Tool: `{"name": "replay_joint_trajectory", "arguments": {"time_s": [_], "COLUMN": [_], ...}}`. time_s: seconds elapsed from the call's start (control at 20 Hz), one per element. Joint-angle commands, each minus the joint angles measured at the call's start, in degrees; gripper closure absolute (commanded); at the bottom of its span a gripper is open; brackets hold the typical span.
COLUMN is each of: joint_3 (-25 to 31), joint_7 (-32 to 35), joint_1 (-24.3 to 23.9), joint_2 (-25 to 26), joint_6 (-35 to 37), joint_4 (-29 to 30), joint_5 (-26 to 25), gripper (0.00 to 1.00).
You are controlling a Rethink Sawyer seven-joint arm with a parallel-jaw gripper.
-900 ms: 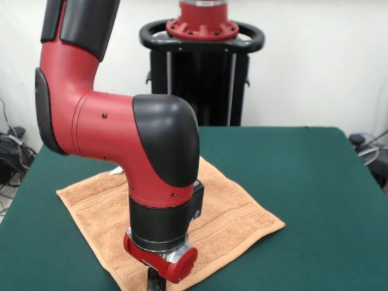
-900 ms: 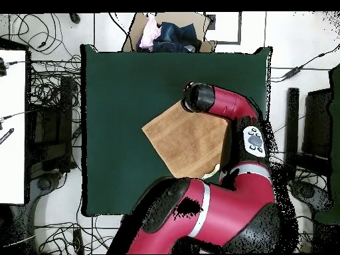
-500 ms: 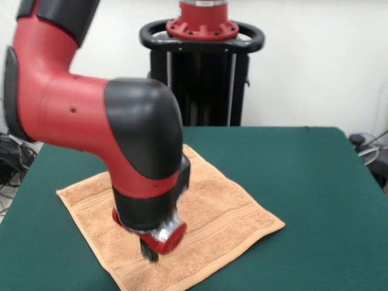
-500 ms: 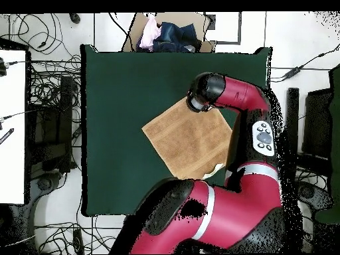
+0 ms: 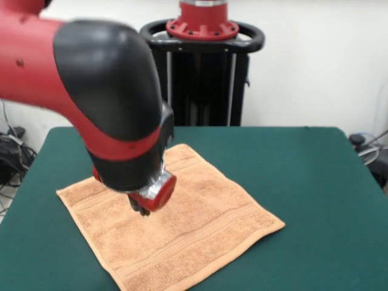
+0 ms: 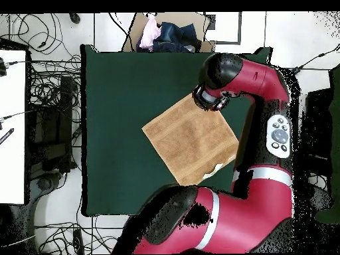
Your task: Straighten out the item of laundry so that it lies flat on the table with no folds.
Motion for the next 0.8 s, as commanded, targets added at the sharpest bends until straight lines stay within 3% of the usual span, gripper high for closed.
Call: {"name": "replay_joint_trajectory", "arguments": {"time_s": [0.05,0.35,0.8], "joint_3": [5.41,5.76,6.94], "joint_7": [-7.06,-3.75,-2.61], "joint_1": [1.13,0.83,0.47], "joint_2": [-5.58,-8.48,-1.66], "joint_6": [1.00,-10.28,-21.37], "joint_4": [5.58,15.89,14.72], "joint_5": [0.99,2.32,1.24], "gripper": [1.00,1.00,1.00]}}
